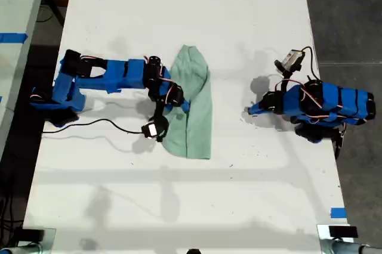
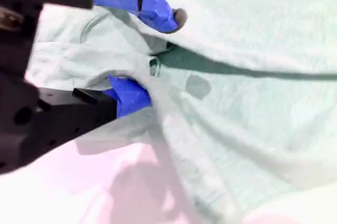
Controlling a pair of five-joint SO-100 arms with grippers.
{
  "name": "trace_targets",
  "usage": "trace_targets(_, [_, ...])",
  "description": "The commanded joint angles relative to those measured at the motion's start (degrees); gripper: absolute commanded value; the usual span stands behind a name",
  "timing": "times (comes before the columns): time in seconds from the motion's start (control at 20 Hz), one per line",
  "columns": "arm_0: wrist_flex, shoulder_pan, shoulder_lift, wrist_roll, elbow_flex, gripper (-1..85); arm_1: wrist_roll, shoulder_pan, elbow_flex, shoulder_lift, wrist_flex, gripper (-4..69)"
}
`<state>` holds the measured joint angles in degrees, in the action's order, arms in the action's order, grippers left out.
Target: Fold t shirt
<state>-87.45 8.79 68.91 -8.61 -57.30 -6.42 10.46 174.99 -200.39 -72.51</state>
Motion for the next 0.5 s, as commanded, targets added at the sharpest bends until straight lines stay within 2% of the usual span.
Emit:
trace_targets(0.0, [-4.0, 5.2, 12.5, -3.4, -10.5, 21.6, 0.0, -0.2, 3.0, -0.8, -0.1, 2.1])
trace_targets(0.1, [-3.8, 8.0, 22.9, -1.8, -22.0, 17.5, 0.0, -0.1, 3.0, -0.8, -0.1, 2.1])
trace_targets(0.15, [-2.1, 9.9, 29.7, -0.2, -30.2, 6.6, 0.0, -0.1, 3.0, -0.8, -0.1, 2.1])
trace_targets(0.2, [1.8, 11.8, 36.7, 0.0, -39.8, 1.5, 0.0, -0.1, 3.0, -0.8, -0.1, 2.1])
trace_targets(0.25, [7.7, 13.2, 43.2, -0.3, -50.7, 0.0, 0.0, -0.1, 3.0, -0.8, -0.1, 2.1])
trace_targets(0.4, [23.7, 14.5, 52.5, 1.8, -77.2, 0.1, -0.1, -0.1, 3.0, -0.8, -0.1, 2.1])
trace_targets(0.45, [26.9, 14.1, 50.5, 3.1, -81.8, 9.5, -0.1, -0.1, 3.0, -0.8, 0.0, 2.1])
